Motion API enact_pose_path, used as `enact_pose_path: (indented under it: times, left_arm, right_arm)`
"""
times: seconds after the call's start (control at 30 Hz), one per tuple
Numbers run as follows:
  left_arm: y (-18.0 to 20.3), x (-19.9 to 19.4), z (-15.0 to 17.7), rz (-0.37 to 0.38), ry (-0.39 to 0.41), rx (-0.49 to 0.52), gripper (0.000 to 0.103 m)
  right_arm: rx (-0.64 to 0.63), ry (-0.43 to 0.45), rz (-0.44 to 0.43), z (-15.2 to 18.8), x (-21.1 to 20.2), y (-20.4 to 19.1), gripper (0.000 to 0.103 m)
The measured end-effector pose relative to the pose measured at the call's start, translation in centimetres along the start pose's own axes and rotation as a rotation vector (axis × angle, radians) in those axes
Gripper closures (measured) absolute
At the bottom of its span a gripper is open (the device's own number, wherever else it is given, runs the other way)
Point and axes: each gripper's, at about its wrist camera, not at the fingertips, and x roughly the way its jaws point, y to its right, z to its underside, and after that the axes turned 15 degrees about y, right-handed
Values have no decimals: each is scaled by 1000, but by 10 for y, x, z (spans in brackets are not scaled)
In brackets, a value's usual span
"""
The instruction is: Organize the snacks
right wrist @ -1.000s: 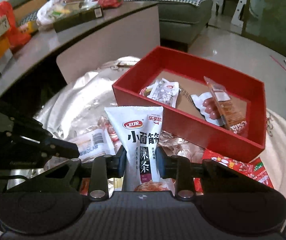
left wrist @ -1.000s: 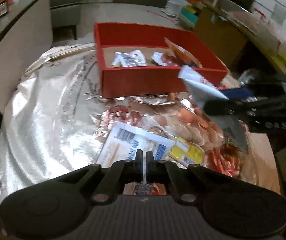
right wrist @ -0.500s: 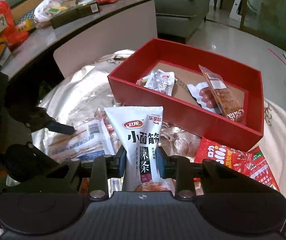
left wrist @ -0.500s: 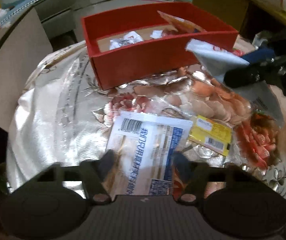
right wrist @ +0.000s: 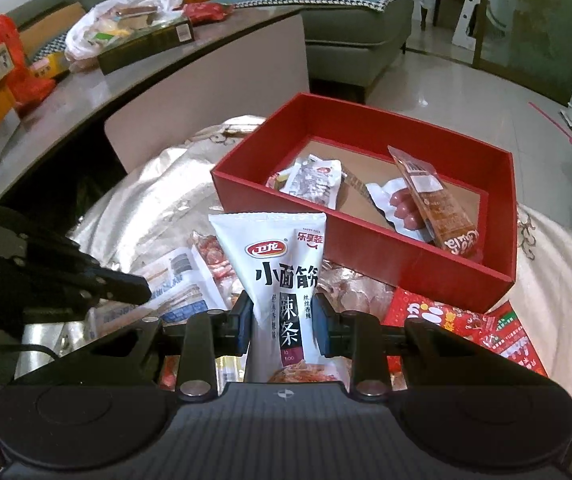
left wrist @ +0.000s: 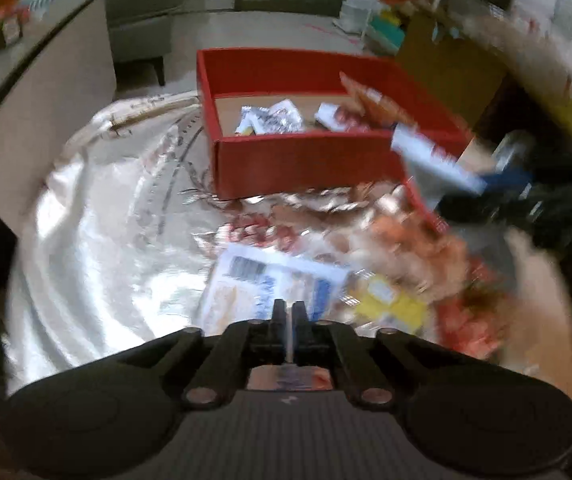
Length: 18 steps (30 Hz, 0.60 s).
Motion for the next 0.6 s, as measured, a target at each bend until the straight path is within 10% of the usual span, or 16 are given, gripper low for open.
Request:
enact_pose_path:
  times: [0.1,0.17,0.23,0.27,0.4,0.6]
  left_arm:
    - [15,14,9,-16,-42,152,41]
    - [15,20,14,-1,-52,165,36]
    - [10,27,18,55,-52,122,3]
    - [9,31,20,71,-49,120,3]
    - [20,33,24,25,-54,202,9]
    - [-18,7,16,32,-19,-25,101]
  right_arm:
    - [5,5,-1,-1,-2,1,65]
    - [8,8,-6,-1,-3,2,64]
    - [9,7,-7,0,-4,3,64]
    - [9,5,-5,0,-3,3,64]
    - [8,-13,4,3,2,5,64]
    - [-3,2,-14,0,-3,0,64]
